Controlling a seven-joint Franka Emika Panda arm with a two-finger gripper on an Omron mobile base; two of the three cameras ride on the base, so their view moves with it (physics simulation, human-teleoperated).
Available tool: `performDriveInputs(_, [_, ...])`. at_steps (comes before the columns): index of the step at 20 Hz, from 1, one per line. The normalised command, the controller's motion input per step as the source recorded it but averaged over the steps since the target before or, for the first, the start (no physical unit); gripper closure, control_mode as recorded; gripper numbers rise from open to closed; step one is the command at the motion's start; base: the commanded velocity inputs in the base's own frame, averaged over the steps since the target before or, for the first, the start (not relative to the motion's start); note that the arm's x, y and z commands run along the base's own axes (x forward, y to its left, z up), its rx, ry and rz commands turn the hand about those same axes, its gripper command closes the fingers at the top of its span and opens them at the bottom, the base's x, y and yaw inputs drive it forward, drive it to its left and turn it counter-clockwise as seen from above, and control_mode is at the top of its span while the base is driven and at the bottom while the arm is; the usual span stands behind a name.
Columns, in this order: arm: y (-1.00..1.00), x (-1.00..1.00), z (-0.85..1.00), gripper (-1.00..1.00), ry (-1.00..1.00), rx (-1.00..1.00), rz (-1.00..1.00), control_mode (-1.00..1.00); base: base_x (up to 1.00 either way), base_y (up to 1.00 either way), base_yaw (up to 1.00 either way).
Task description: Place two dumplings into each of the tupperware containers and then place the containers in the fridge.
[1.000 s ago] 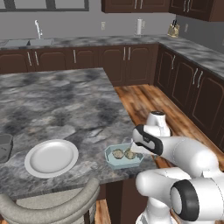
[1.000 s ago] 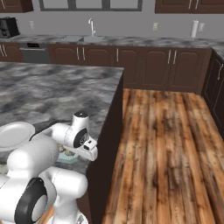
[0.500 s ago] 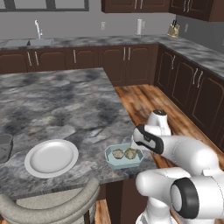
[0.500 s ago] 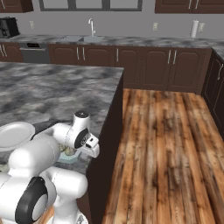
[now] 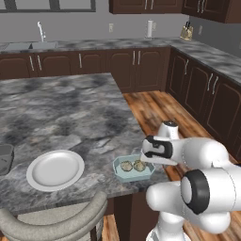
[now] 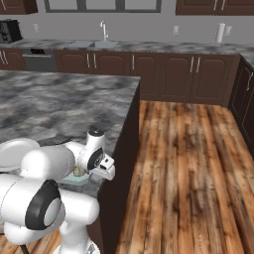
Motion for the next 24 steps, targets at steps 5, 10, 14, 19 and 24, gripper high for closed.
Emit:
performDriveInputs(5, [0.12, -0.12, -0.24, -1.00, -0.16, 0.00, 0.01, -1.00, 0.00, 0.00, 0.00])
performDriveInputs(10, [0.17, -0.09, -0.34, 1.00, -0.01, 0.00, 0.00, -1.00, 0.00, 0.00, 0.00])
performDriveInputs(14, [0.14, -0.09, -0.28, 1.00, 0.00, 0.00, 0.00, -1.00, 0.00, 0.00, 0.00])
performDriveInputs(19, [0.10, -0.09, -0.05, 1.00, 0.00, 0.00, 0.00, -1.00, 0.00, 0.00, 0.00])
performDriveInputs(24, [0.02, -0.17, 0.05, 1.00, 0.00, 0.00, 0.00, -1.00, 0.00, 0.00, 0.00])
